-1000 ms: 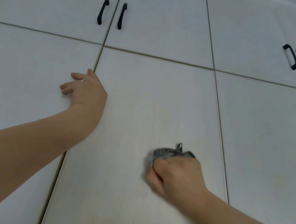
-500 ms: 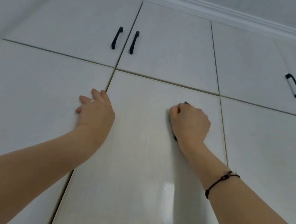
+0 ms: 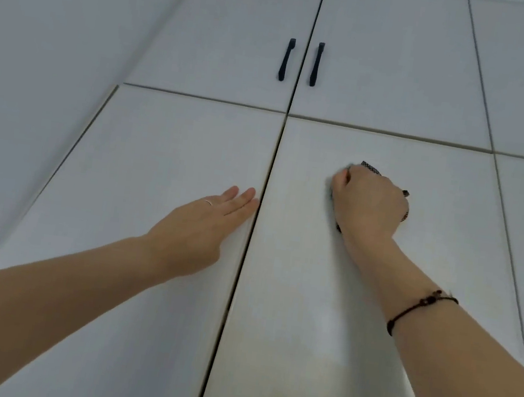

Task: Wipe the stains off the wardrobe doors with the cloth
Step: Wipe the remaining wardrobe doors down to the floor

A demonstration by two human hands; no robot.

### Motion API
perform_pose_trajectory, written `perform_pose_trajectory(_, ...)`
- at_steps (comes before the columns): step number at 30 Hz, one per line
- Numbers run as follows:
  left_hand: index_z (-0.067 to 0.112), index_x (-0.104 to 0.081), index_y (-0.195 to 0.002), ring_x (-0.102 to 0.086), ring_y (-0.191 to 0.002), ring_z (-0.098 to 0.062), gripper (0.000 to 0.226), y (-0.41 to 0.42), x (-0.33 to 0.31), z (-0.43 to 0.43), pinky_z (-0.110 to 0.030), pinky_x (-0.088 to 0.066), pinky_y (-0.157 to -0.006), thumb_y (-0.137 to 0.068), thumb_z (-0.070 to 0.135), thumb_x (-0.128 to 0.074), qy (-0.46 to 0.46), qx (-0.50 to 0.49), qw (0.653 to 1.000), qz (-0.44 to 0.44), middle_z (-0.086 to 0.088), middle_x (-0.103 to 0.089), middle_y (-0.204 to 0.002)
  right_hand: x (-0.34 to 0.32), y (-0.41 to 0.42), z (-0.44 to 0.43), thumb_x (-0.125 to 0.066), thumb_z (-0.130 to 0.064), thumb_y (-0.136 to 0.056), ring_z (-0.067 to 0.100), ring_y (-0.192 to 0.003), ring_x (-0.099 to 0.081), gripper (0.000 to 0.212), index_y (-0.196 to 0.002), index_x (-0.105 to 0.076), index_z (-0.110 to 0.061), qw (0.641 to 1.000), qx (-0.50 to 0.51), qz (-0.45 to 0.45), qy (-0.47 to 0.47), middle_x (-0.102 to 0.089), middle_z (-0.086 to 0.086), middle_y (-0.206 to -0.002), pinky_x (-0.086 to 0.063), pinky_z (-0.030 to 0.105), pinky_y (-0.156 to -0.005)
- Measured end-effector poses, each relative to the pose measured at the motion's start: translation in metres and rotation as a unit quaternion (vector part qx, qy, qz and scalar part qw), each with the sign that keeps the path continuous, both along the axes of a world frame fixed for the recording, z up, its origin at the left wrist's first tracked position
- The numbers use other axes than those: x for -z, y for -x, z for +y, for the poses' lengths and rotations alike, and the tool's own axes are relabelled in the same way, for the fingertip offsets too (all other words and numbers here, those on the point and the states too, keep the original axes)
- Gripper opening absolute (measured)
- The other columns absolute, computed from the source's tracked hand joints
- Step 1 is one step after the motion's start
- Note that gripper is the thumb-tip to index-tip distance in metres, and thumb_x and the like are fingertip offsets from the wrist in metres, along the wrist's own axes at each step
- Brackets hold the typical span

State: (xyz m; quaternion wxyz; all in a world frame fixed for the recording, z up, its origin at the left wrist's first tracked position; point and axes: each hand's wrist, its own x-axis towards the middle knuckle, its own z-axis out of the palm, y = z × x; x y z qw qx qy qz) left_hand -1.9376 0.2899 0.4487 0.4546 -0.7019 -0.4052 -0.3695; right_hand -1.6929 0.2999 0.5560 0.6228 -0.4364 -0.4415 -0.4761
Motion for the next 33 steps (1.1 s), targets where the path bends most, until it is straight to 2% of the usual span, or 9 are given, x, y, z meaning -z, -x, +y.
perform_pose_trajectory(4,0.02,-0.013,-0.159,-0.003,-0.149,-0.001,0.08,0.008,0.004,0.008,-0.012,0.0,-0.118,-0.083,-0.002,-0.027,-0.002,0.079,0.996,-0.039,0.011,-0.008,-0.163,0.073,0.092,0.013,-0.06,-0.026,-0.083,0.017,-0.036,-0.025,0.042,-0.055,-0.029,-0.02,0.984,0.019,-0.17,-0.041,-0.033,-0.004,-0.045,-0.012,0.021,-0.049)
perform_pose_trajectory(9,0.026,-0.007,-0.159,0.001,-0.14,0.013,0.085,0.016,0.006,0.008,0.002,0.008,-0.107,-0.087,-0.012,-0.03,0.038,0.117,0.99,-0.073,0.023,0.001,-0.151,0.174,0.074,0.015,-0.056,-0.03,-0.083,0.02,-0.038,-0.04,0.034,-0.063,-0.029,-0.023,0.889,-0.037,-0.457,-0.007,-0.045,-0.005,-0.047,-0.028,0.023,-0.047)
perform_pose_trajectory(13,0.034,-0.007,-0.158,-0.001,-0.138,0.015,0.09,0.019,0.003,0.008,0.006,0.008,-0.101,-0.086,-0.014,-0.031,0.056,0.139,0.985,-0.088,0.026,0.001,-0.149,0.052,0.063,0.009,-0.05,-0.03,-0.09,0.028,-0.049,-0.053,0.028,-0.065,-0.049,-0.017,0.958,0.04,-0.283,-0.012,-0.054,0.0,-0.056,-0.041,0.029,-0.05)
perform_pose_trajectory(17,0.038,-0.011,-0.158,-0.001,-0.137,0.017,0.092,0.018,0.003,0.005,0.003,0.007,-0.105,-0.084,-0.014,-0.029,0.067,0.168,0.98,-0.088,0.03,0.001,-0.148,-0.045,0.067,0.009,-0.037,-0.022,-0.092,0.027,-0.051,-0.045,0.03,-0.064,-0.044,-0.015,0.996,0.025,-0.082,-0.006,-0.05,0.001,-0.056,-0.027,0.028,-0.051)
perform_pose_trajectory(20,0.033,-0.045,-0.148,-0.028,-0.137,0.013,0.08,0.021,0.011,-0.006,-0.006,-0.016,-0.114,-0.084,-0.014,-0.035,0.039,0.24,0.961,-0.128,0.029,-0.03,-0.145,-0.041,0.111,0.008,-0.037,-0.024,-0.096,0.022,-0.049,-0.039,0.033,-0.064,-0.039,-0.018,0.993,0.034,-0.113,-0.015,-0.042,-0.003,-0.056,-0.019,0.026,-0.05)
perform_pose_trajectory(22,0.024,-0.074,-0.114,-0.061,-0.111,0.008,0.059,0.022,0.025,-0.016,-0.005,-0.042,-0.095,-0.081,-0.016,-0.045,-0.057,0.301,0.935,-0.18,0.023,-0.066,-0.117,-0.011,0.135,0.005,-0.04,-0.028,-0.097,0.022,-0.049,-0.044,0.032,-0.066,-0.043,-0.018,0.979,0.026,-0.204,-0.004,-0.037,-0.005,-0.055,-0.022,0.026,-0.049)
perform_pose_trajectory(27,0.024,-0.068,-0.068,-0.057,-0.055,-0.005,0.04,0.031,0.063,-0.032,-0.012,-0.038,-0.048,-0.076,-0.01,-0.049,-0.083,0.313,0.888,-0.327,0.011,-0.068,-0.063,0.115,0.123,0.015,-0.05,-0.035,-0.089,0.021,-0.04,-0.04,0.026,-0.067,-0.051,-0.02,0.853,-0.001,-0.519,0.058,-0.04,-0.005,-0.05,-0.028,0.023,-0.043)
perform_pose_trajectory(30,0.028,-0.065,-0.077,-0.06,-0.061,-0.005,0.029,0.034,0.079,-0.032,-0.018,-0.046,-0.056,-0.081,0.007,-0.046,-0.031,0.22,0.942,-0.253,0.015,-0.066,-0.067,0.079,0.11,0.007,-0.054,-0.03,-0.086,0.023,-0.042,-0.045,0.031,-0.061,-0.039,-0.019,0.894,0.01,-0.448,0.016,-0.04,-0.005,-0.051,-0.033,0.023,-0.045)
perform_pose_trajectory(33,0.027,-0.062,-0.1,-0.06,-0.077,-0.006,0.022,0.038,0.097,-0.029,-0.024,-0.051,-0.071,-0.091,0.012,-0.048,0.016,0.148,0.966,-0.213,0.015,-0.063,-0.086,0.006,0.114,-0.003,-0.045,-0.032,-0.092,0.028,-0.057,-0.056,0.032,-0.066,-0.047,-0.014,0.971,0.018,-0.236,0.02,-0.046,-0.004,-0.056,-0.04,0.031,-0.054)
